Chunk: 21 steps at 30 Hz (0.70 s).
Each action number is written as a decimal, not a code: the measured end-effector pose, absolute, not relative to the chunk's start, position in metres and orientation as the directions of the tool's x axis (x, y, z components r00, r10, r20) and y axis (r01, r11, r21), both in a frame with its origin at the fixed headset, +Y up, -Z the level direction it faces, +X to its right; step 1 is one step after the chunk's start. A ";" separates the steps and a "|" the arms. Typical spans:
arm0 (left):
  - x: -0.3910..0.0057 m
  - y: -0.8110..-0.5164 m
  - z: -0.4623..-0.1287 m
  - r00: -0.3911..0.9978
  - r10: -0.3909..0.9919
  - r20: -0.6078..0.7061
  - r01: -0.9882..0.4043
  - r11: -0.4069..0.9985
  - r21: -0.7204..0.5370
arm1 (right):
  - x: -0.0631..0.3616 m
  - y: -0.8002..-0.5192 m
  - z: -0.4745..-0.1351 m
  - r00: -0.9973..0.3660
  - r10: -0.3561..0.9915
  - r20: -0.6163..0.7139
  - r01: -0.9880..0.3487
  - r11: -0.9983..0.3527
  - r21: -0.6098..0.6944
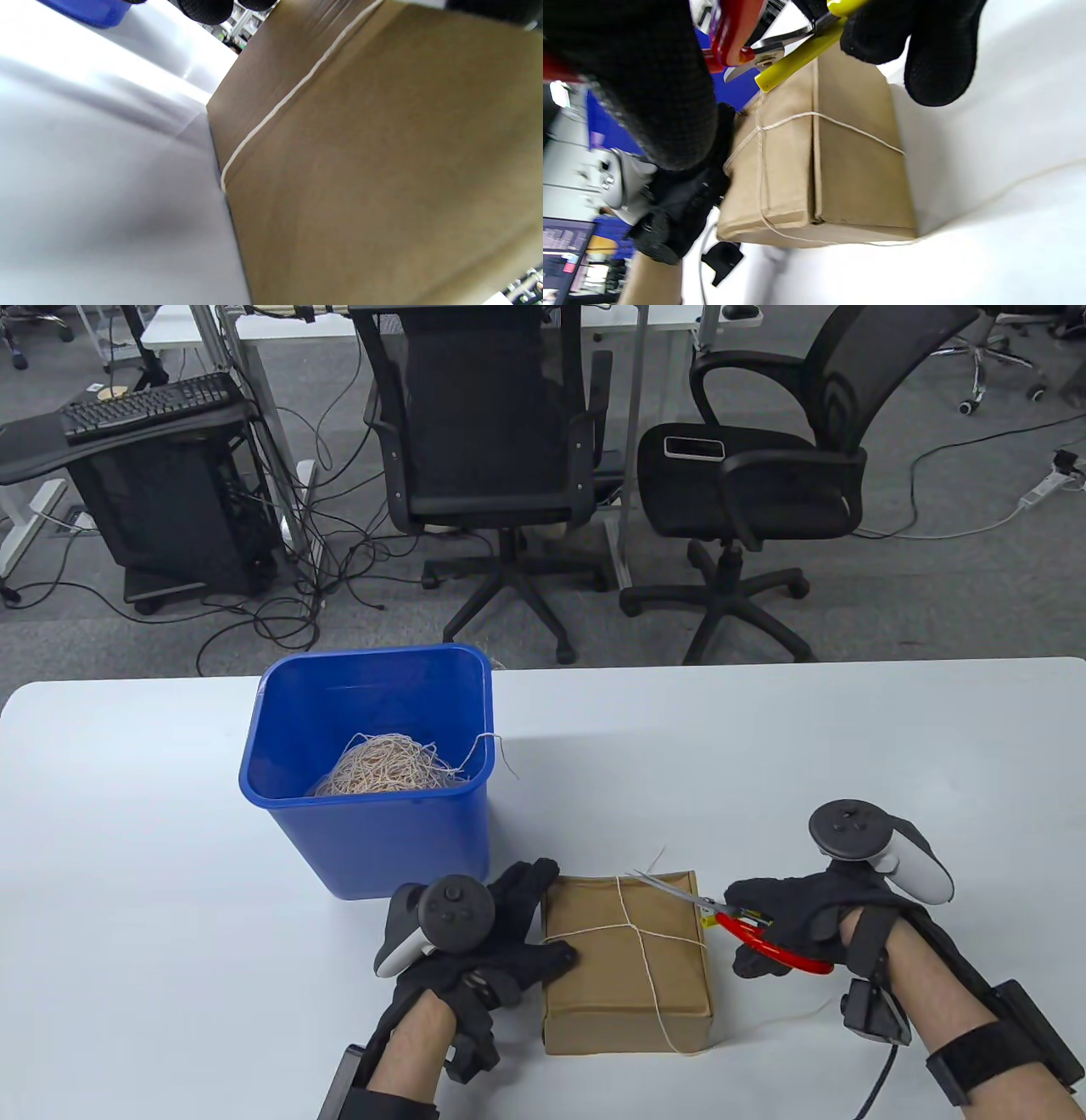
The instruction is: Cut the packaging cotton rope with scissors
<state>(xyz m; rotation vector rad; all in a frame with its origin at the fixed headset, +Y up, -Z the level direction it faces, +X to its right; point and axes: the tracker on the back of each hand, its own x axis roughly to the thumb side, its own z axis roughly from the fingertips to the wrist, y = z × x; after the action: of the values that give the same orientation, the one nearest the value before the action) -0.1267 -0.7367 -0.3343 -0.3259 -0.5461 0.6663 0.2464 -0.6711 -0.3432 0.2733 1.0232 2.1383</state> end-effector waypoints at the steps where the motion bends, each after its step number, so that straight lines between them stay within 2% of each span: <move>1: -0.127 -0.738 -0.334 0.649 0.670 0.361 -0.497 0.732 -0.465 | 0.244 -0.671 -0.345 -0.730 0.674 -0.117 -0.504 -0.414 0.758; 12: -0.127 -0.739 -0.336 0.633 0.686 0.358 -0.511 0.718 -0.473 | 0.214 -0.659 -0.376 -0.776 0.620 -0.118 -0.438 -0.395 0.808; 21: -0.127 -0.739 -0.336 0.628 0.692 0.356 -0.516 0.712 -0.476 | 0.198 -0.666 -0.387 -0.763 0.637 -0.110 -0.422 -0.362 0.831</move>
<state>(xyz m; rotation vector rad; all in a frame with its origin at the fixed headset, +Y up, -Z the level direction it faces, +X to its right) -0.1266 -0.7390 -0.3356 -0.3470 -0.5502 0.7081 0.1975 -0.6664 -0.3866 0.3054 1.2134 2.1426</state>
